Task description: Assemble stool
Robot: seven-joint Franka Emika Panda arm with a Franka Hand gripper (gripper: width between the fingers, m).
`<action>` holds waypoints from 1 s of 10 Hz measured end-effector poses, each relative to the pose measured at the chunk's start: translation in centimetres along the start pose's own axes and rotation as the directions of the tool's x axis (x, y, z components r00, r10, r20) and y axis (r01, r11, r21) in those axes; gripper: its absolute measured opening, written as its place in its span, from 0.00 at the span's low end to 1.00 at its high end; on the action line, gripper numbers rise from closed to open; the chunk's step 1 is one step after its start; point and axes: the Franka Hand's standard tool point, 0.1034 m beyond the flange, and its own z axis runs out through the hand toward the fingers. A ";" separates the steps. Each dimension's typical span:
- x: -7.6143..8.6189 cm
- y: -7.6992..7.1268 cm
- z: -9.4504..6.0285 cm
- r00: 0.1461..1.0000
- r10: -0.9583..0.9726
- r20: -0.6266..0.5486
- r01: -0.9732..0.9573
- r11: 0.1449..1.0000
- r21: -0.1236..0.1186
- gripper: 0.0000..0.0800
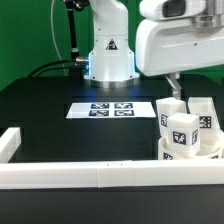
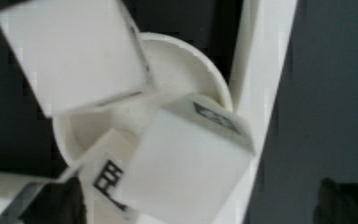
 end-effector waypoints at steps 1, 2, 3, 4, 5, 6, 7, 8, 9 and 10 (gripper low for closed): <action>0.1 -0.6 -0.1 0.990 -0.144 0.009 0.144 0.989 -0.029 0.81; 0.3 -0.7 -0.2 0.980 -0.199 -0.002 0.199 0.979 -0.035 0.81; 0.2 -0.5 -0.1 0.971 -0.240 0.001 0.239 0.970 -0.035 0.81; 0.2 -0.3 -0.1 0.942 -0.335 0.006 0.335 0.941 -0.037 0.81; 0.2 -0.2 0.0 0.927 -0.376 0.008 0.376 0.926 -0.042 0.81; 1.0 0.1 0.2 0.813 -0.582 0.006 0.580 0.808 -0.102 0.81; 0.9 0.2 0.8 0.722 -0.692 0.020 0.689 0.715 -0.117 0.81; 0.8 0.2 1.2 0.685 -0.728 0.029 0.725 0.678 -0.124 0.81; 0.8 0.2 1.9 0.652 -0.757 0.037 0.754 0.644 -0.130 0.81; 0.8 0.2 2.0 0.654 -0.755 0.038 0.753 0.646 -0.129 0.81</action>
Offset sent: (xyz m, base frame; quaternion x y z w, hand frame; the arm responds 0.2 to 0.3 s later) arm 0.0000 0.0000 0.0000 0.0000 0.0000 -0.2571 0.9664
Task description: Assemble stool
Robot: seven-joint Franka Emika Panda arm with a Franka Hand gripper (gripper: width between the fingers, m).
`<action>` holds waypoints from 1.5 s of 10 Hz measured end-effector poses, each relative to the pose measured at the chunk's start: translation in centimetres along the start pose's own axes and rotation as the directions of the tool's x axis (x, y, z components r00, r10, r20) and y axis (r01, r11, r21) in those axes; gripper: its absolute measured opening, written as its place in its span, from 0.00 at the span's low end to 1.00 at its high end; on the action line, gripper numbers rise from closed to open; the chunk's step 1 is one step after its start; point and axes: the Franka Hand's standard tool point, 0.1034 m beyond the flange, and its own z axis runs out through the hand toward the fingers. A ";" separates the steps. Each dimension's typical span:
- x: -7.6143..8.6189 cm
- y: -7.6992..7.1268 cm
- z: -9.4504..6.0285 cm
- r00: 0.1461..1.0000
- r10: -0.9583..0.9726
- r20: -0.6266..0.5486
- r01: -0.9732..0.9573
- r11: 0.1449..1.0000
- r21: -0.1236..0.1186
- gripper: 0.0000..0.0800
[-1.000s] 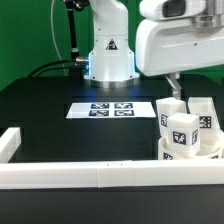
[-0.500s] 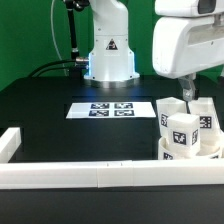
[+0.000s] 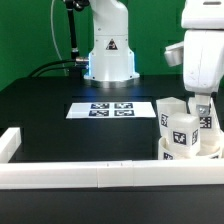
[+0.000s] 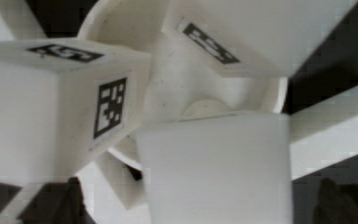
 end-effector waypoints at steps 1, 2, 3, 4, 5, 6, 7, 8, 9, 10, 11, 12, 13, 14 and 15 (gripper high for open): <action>0.0 0.1 0.0 1.000 0.010 0.000 -0.010 1.000 -0.001 0.64; -0.1 0.1 0.0 1.000 0.027 0.000 -0.027 1.000 0.000 0.64; -0.1 0.1 0.0 1.000 0.028 0.000 -0.028 1.000 0.000 0.46; -0.1 0.1 0.0 0.999 0.036 0.000 -0.036 0.999 0.000 0.42; -0.1 0.1 0.0 0.992 0.124 0.000 -0.124 0.992 0.000 0.42; -0.1 0.1 0.0 0.977 0.212 0.000 -0.212 0.977 0.000 0.42; -0.1 0.1 0.0 0.960 0.279 0.000 -0.279 0.960 0.000 0.42; 0.0 0.1 0.1 0.920 0.393 0.000 -0.393 0.920 0.001 0.42; 0.2 0.1 0.1 0.842 0.540 0.002 -0.540 0.842 0.001 0.42; 0.5 0.0 0.1 0.749 0.663 0.004 -0.663 0.749 0.001 0.42; 0.6 0.2 0.1 0.662 0.749 0.006 -0.749 0.662 0.009 0.42; 0.8 0.1 0.1 0.493 0.870 0.010 -0.870 0.492 0.038 0.42; 0.9 0.1 0.1 0.457 0.889 0.011 -0.889 0.456 0.041 0.42; 0.9 0.0 0.1 0.393 0.919 0.014 -0.919 0.393 0.040 0.42; 0.9 0.0 0.1 0.334 0.942 0.017 -0.942 0.334 0.041 0.42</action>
Offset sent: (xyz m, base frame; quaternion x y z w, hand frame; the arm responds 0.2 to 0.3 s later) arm 0.0000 0.0000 0.0000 0.0000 0.0000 0.0000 1.0000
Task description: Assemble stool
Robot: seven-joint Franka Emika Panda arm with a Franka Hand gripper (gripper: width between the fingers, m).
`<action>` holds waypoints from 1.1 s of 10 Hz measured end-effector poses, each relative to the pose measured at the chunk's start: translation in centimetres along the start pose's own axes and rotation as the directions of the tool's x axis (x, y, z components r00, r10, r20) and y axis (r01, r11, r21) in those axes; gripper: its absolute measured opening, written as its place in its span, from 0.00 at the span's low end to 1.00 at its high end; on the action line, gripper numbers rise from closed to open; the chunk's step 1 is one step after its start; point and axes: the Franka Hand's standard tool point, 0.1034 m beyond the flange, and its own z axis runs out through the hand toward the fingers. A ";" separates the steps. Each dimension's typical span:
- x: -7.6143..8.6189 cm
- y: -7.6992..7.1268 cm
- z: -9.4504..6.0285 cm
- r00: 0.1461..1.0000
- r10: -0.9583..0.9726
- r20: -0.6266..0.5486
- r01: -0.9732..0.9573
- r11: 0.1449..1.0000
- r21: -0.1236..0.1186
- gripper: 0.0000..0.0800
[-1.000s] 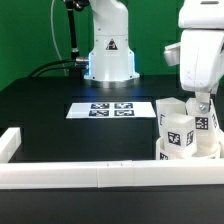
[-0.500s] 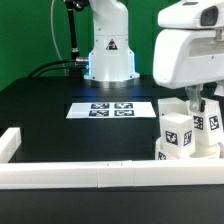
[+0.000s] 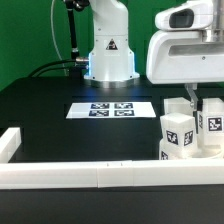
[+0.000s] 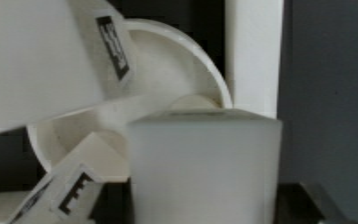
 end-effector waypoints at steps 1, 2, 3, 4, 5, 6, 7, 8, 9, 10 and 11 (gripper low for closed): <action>0.0 0.0 0.0 0.997 0.073 0.000 -0.073 0.997 0.000 0.42; 0.0 -0.1 0.0 0.990 0.138 0.000 -0.138 0.990 0.001 0.42; 0.0 -0.1 0.0 0.947 0.320 0.005 -0.320 0.947 0.015 0.42; 0.0 -0.1 0.1 0.860 0.510 0.014 -0.510 0.859 0.041 0.42; 0.0 -0.4 0.1 0.773 0.634 0.024 -0.634 0.772 0.047 0.42; 0.1 -0.6 0.1 0.658 0.752 0.040 -0.753 0.655 0.065 0.42; 0.1 -0.6 0.1 0.648 0.760 0.042 -0.761 0.645 0.065 0.42; 0.1 -0.6 0.1 0.584 0.810 0.049 -0.811 0.581 0.064 0.42; 0.1 -0.6 0.1 0.545 0.837 0.053 -0.838 0.542 0.062 0.42; 0.1 -0.7 0.1 0.517 0.854 0.056 -0.856 0.514 0.060 0.42; 0.1 -0.7 0.1 0.441 0.895 0.068 -0.897 0.438 0.058 0.42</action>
Offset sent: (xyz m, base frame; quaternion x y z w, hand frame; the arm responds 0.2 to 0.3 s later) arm -0.0060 -0.0046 -0.0013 0.0473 0.0172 0.4676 0.8825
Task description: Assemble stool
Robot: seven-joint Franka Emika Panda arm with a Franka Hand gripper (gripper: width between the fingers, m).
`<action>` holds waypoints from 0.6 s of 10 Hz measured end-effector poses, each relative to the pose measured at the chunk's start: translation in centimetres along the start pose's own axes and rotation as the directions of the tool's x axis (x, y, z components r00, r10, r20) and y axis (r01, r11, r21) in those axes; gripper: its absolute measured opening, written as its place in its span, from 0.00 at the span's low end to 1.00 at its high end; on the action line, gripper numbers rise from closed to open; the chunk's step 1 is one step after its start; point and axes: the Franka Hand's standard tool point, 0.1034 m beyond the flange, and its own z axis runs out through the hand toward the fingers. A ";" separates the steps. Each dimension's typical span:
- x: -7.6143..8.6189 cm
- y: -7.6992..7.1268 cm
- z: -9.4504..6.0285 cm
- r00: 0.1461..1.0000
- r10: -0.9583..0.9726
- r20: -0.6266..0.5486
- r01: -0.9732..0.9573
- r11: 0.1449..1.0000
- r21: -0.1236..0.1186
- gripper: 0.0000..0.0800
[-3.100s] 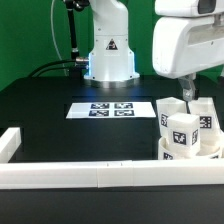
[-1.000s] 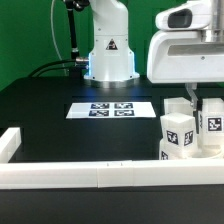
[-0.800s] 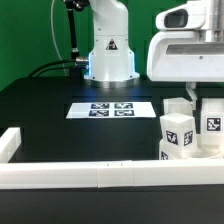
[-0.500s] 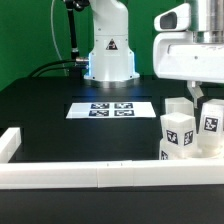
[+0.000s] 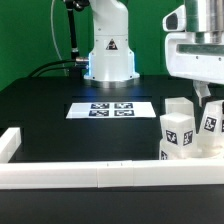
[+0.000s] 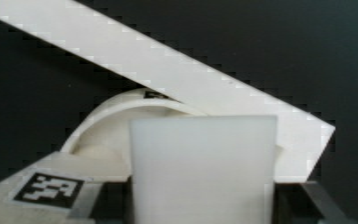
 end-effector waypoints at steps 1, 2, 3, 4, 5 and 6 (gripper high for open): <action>0.1 -0.1 0.0 0.989 0.148 0.019 -0.149 0.989 0.021 0.42; 0.0 -0.2 0.1 0.945 0.326 0.043 -0.327 0.944 0.042 0.42; -0.2 -0.4 0.2 0.887 0.456 0.071 -0.460 0.886 0.062 0.42; -0.3 -0.4 0.2 0.880 0.470 0.073 -0.474 0.878 0.063 0.42; -0.3 -0.4 0.2 0.884 0.462 0.072 -0.466 0.882 0.063 0.45; -0.4 -0.4 0.1 0.906 0.418 0.069 -0.422 0.904 0.064 0.45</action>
Offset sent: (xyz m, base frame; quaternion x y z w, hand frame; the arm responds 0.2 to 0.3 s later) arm -0.0039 0.0053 -0.0008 0.0311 -0.0113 0.2218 0.9745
